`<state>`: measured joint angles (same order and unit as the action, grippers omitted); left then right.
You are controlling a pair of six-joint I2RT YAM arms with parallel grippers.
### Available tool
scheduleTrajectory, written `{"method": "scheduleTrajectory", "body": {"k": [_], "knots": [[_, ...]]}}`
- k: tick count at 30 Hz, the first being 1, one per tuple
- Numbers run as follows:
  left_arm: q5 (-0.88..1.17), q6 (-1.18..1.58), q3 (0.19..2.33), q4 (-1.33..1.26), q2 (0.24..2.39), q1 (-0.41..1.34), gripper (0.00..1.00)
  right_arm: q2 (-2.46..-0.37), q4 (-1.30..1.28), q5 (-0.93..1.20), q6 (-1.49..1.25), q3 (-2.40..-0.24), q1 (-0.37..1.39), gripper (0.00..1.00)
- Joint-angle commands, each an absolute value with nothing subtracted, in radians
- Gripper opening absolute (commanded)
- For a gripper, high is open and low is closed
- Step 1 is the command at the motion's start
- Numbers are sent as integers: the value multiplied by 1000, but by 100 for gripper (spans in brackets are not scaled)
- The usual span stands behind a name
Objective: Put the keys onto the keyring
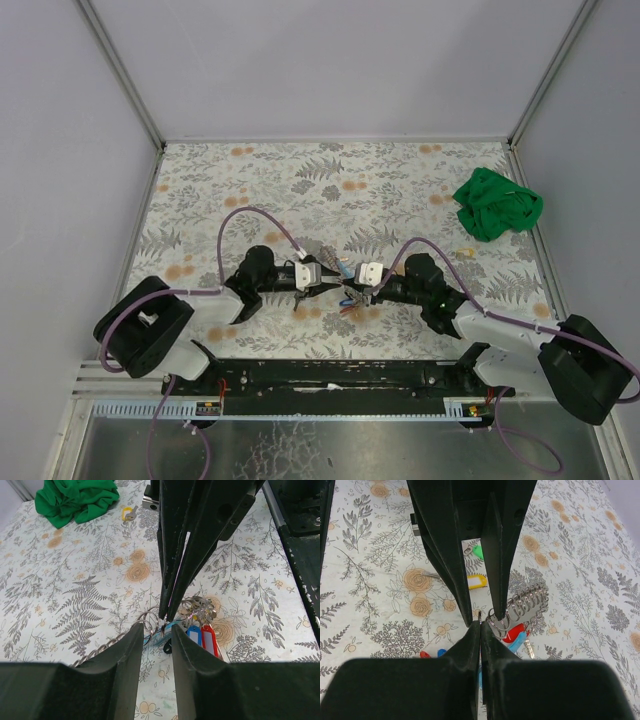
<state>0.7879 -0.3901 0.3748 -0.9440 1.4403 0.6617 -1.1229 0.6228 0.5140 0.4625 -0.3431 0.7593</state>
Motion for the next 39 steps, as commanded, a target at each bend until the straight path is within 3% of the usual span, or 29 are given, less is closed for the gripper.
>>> {"method": "scheduleTrajectory", "body": {"k": [1, 8, 27, 39], "knots": [[756, -392, 351, -987, 1412, 668, 28, -1090, 709, 513, 450, -384, 767, 2], [730, -401, 315, -978, 1334, 669, 30, -1073, 712, 475, 445, -379, 766, 2], [755, -379, 359, -978, 1379, 684, 26, -1089, 753, 529, 414, -369, 767, 2], [768, -361, 371, -984, 1388, 684, 19, -1109, 734, 569, 414, -377, 766, 2]]}}
